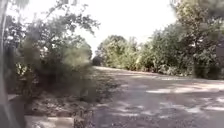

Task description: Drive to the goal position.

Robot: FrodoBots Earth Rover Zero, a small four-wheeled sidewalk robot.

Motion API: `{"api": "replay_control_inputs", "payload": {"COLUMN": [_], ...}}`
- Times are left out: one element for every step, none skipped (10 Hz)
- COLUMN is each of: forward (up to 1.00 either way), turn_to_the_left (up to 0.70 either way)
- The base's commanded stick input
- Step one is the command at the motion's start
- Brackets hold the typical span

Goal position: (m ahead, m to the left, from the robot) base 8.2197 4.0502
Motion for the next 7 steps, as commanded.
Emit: {"api": "replay_control_inputs", "payload": {"forward": [0.70,0.70,0.70,0.70,0.70,0.70,0.70], "turn_to_the_left": [-0.31,-0.31,-0.31,-0.31,-0.31,-0.31,-0.31]}}
